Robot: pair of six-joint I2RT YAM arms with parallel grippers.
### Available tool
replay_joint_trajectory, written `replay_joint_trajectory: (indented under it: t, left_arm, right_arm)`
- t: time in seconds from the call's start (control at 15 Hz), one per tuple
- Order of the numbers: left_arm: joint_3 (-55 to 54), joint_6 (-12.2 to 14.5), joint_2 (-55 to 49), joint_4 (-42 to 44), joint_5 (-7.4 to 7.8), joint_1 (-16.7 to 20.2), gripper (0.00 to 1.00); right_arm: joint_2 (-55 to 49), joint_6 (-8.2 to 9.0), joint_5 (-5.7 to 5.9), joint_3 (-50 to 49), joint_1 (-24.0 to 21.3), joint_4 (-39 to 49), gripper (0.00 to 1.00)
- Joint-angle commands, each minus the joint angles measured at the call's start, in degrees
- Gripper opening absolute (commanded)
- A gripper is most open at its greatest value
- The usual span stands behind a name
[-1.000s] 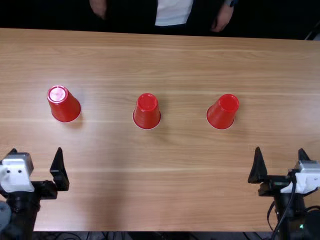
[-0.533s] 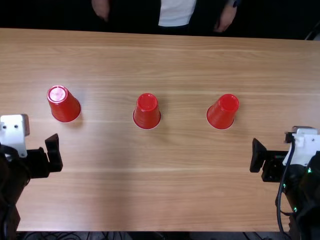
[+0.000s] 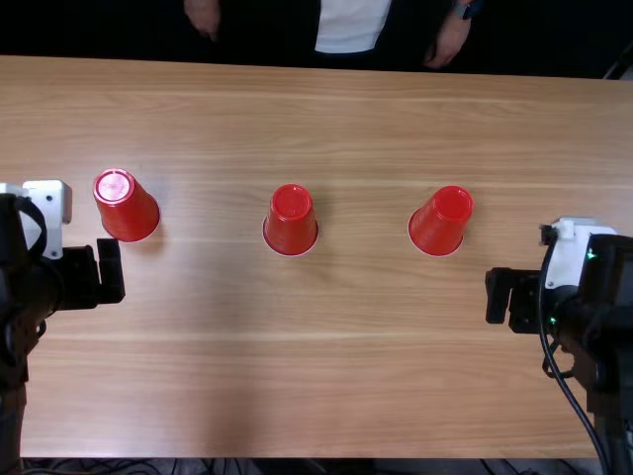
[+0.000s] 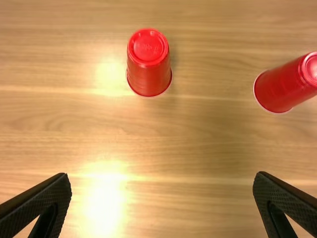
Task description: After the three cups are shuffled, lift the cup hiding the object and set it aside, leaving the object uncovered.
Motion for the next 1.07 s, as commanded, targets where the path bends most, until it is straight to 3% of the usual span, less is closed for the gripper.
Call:
replay_joint_trajectory:
  t: [0.0, 0.4, 0.73, 0.93, 1.0]
  left_arm:
    - [2.54, 0.60, 1.97, -1.31, 0.04, 0.02, 1.00]
    - [2.28, 0.81, 9.88, 0.80, 0.14, -0.15, 1.00]
    - [2.28, 0.60, 19.90, 13.88, -0.38, -0.24, 1.00]
    - [3.16, 0.60, 27.28, 14.20, -5.24, -1.21, 1.00]
    - [5.18, 0.60, 29.39, 14.72, -5.66, -1.65, 1.00]
  right_arm:
    - [1.55, -0.20, -0.18, 2.94, 0.83, -1.36, 1.00]
    - [3.04, 0.33, -0.18, 2.59, 1.18, -0.73, 1.00]
    - [2.95, 0.43, -0.18, 2.32, 1.18, 1.17, 1.00]
    - [2.87, 0.43, -0.18, 2.06, 1.18, 1.17, 1.00]
    - [2.87, 0.43, -0.18, 1.62, 1.18, 1.27, 1.00]
